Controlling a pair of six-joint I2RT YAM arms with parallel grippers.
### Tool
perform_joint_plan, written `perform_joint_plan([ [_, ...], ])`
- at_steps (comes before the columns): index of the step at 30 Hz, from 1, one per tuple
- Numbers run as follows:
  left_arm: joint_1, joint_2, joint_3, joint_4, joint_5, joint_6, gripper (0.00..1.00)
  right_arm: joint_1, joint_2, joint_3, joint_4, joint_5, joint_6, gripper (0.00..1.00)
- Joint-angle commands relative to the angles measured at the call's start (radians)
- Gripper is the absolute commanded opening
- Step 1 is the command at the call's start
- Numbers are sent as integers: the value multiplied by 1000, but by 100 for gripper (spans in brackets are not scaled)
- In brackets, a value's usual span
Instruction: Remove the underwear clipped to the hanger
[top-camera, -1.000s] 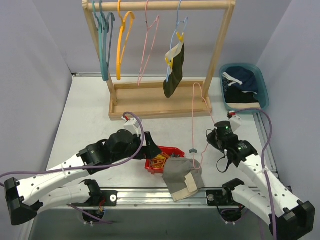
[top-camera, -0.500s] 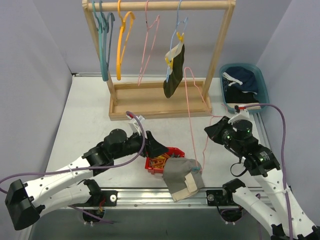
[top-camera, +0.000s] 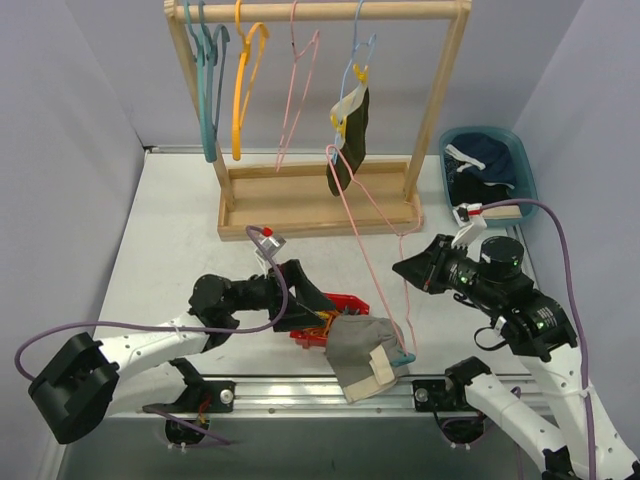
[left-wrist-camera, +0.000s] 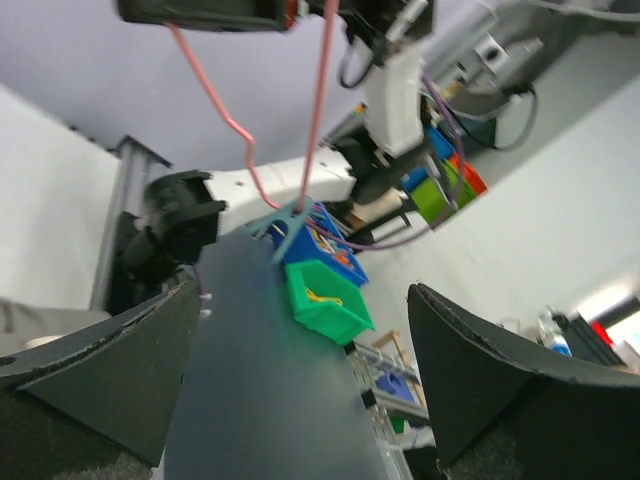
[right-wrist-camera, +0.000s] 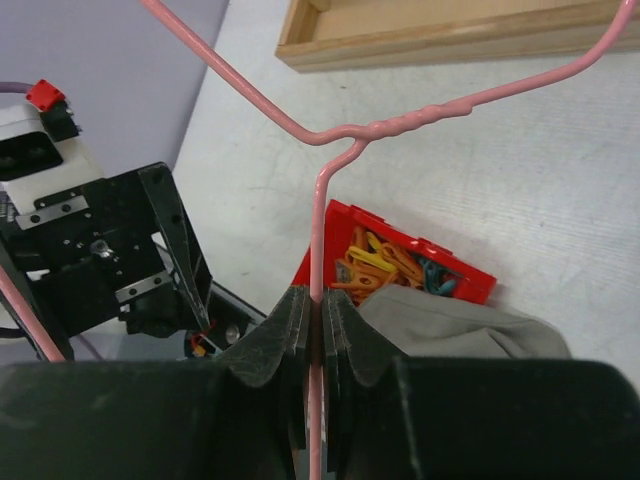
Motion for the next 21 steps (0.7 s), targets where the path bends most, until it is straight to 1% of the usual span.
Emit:
perform_joint_plan([
  [1, -44, 33, 70, 282, 144, -45, 94, -4, 11, 66, 93, -126, -3, 0],
  [5, -166, 79, 119, 250, 156, 30, 94, -4, 8, 60, 177, -163, 58, 0],
  [7, -205, 115, 137, 250, 155, 61, 94, -4, 5, 51, 220, -185, 87, 0],
  [8, -241, 125, 160, 242, 148, 93, 94, -2, 2, 48, 234, -189, 113, 0],
  [10, -271, 168, 188, 231, 148, 126, 94, -2, -6, 46, 259, -188, 138, 0],
  [13, -294, 231, 248, 204, 156, 166, 95, -4, -20, 37, 303, -202, 196, 0],
  [16, -289, 282, 291, 201, 161, 189, 99, -2, -29, 34, 319, -202, 244, 0],
  [19, -286, 304, 328, 142, 147, 244, 100, -2, -30, 26, 319, -219, 264, 0],
  [20, -286, 304, 337, 78, 139, 289, 100, -2, -32, 23, 319, -222, 267, 0],
  [21, -286, 302, 346, 52, 135, 310, 100, -2, -33, 21, 319, -225, 267, 0],
])
